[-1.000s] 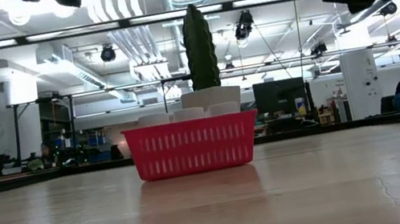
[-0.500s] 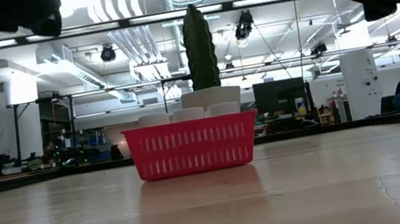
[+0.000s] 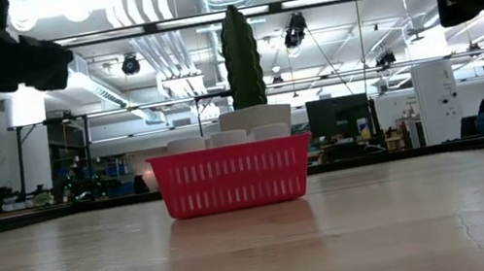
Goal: Pick and place pill bottles into a basket
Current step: Return to Home Position
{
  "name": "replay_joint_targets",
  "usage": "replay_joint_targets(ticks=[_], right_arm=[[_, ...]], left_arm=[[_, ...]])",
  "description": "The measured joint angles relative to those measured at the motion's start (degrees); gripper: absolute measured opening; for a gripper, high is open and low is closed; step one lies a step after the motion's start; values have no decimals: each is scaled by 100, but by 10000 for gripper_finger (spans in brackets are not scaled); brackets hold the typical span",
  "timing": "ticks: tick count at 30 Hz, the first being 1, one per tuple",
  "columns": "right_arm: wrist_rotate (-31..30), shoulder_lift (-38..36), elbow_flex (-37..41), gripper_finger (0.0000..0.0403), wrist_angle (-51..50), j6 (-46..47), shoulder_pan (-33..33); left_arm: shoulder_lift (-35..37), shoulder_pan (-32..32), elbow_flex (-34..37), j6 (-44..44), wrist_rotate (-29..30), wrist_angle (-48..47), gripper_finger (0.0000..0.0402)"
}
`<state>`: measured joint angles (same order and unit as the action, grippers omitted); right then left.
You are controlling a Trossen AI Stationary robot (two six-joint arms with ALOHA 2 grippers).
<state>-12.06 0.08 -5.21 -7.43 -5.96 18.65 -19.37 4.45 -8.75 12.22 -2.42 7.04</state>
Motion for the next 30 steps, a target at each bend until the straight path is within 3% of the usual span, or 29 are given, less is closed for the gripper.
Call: replay_joint_targets(ticks=[15,30], right_arm=[[12,4,18,9,32,26,0],[180,78,170,8,57,259,9]], left_arm=[[1323,0,696,-317,-181,-295,1],[1378,0,718,-304,-189,-361,1]])
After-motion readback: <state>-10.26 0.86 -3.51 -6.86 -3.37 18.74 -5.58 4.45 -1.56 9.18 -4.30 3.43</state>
